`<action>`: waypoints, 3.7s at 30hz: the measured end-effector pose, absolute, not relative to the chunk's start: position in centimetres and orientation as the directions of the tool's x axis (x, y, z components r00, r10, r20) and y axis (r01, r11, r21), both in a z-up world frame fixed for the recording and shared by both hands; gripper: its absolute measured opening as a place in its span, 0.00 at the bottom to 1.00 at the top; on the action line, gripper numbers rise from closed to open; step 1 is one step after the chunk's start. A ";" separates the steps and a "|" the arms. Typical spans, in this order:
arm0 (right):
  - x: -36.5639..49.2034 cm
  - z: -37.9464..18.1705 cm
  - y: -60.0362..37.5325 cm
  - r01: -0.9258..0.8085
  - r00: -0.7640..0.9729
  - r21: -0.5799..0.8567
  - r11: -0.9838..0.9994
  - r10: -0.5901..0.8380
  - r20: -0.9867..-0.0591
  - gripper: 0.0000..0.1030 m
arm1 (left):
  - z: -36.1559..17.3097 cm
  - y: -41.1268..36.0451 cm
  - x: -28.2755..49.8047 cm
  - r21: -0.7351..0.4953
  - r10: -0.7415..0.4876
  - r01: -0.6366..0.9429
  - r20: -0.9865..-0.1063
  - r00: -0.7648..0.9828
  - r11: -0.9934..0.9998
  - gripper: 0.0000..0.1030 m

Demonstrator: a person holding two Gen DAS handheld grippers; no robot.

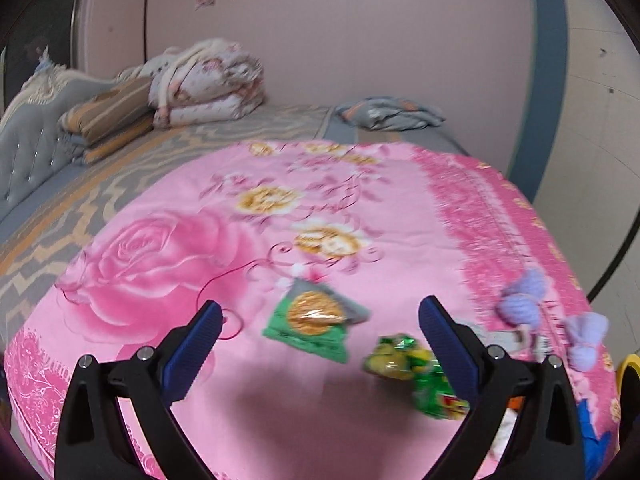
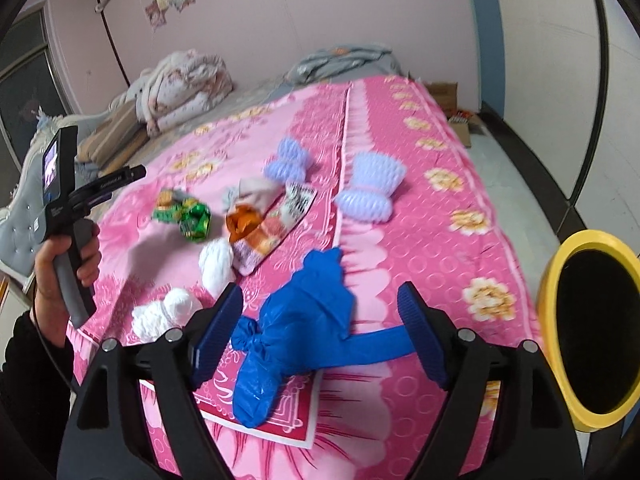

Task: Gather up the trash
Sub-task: 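Grasp the green snack wrapper with the left gripper while the right gripper grasps the blue glove, then carry the blue glove and green wrapper over the yellow bin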

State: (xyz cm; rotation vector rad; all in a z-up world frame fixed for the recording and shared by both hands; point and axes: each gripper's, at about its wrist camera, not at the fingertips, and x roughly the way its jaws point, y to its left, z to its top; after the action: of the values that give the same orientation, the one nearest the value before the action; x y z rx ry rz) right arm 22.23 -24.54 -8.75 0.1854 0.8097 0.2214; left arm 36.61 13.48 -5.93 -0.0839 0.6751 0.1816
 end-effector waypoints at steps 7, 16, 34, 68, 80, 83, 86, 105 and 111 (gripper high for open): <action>23.6 -10.9 -23.5 -0.120 0.624 0.234 0.965 0.256 -0.739 0.79 | -8.9 15.3 39.3 0.003 0.176 -0.235 -0.671 0.720 0.972 0.92; 24.8 -13.3 -23.0 -0.101 0.583 0.197 0.975 0.219 -0.782 0.79 | -12.4 14.6 42.2 0.009 0.152 -0.212 -0.724 0.672 0.977 0.92; 24.2 -14.2 -21.2 -0.168 0.620 0.137 0.976 0.212 -0.755 0.34 | -13.6 13.0 42.7 0.022 0.122 -0.155 -0.729 0.673 0.988 0.39; 15.8 0.4 -27.4 -0.154 0.839 0.174 0.973 0.222 -0.497 0.18 | 0.5 4.3 32.1 -0.060 -0.008 -0.029 -0.532 0.847 0.998 0.33; 12.6 4.2 -32.4 -0.055 0.914 0.169 0.984 0.118 -0.388 0.18 | 4.7 -4.2 28.5 -0.068 -0.146 0.129 -0.456 0.878 0.989 0.33; 11.5 5.0 -33.7 -0.016 0.932 0.162 0.987 0.074 -0.354 0.18 | 5.5 -6.5 27.7 -0.063 -0.184 0.174 -0.441 0.879 0.983 0.33; 10.4 5.6 -35.2 0.024 0.945 0.159 0.987 0.029 -0.325 0.18 | 6.1 -8.6 27.0 -0.065 -0.224 0.218 -0.428 0.875 0.974 0.33; 6.7 4.5 -43.3 0.354 0.922 0.092 0.931 -0.331 -0.203 0.18 | 4.7 -21.2 25.7 -0.102 -0.444 0.450 -0.455 0.772 0.887 0.33; 6.8 3.2 -45.8 0.437 0.888 0.078 0.896 -0.416 -0.196 0.19 | 2.8 -24.8 26.6 -0.112 -0.482 0.497 -0.495 0.723 0.860 0.33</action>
State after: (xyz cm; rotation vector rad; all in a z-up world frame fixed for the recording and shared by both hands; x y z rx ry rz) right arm 6.76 -45.79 3.17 0.1213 0.1765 -0.4441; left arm 26.61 -24.84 2.77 0.0295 0.5378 -0.5405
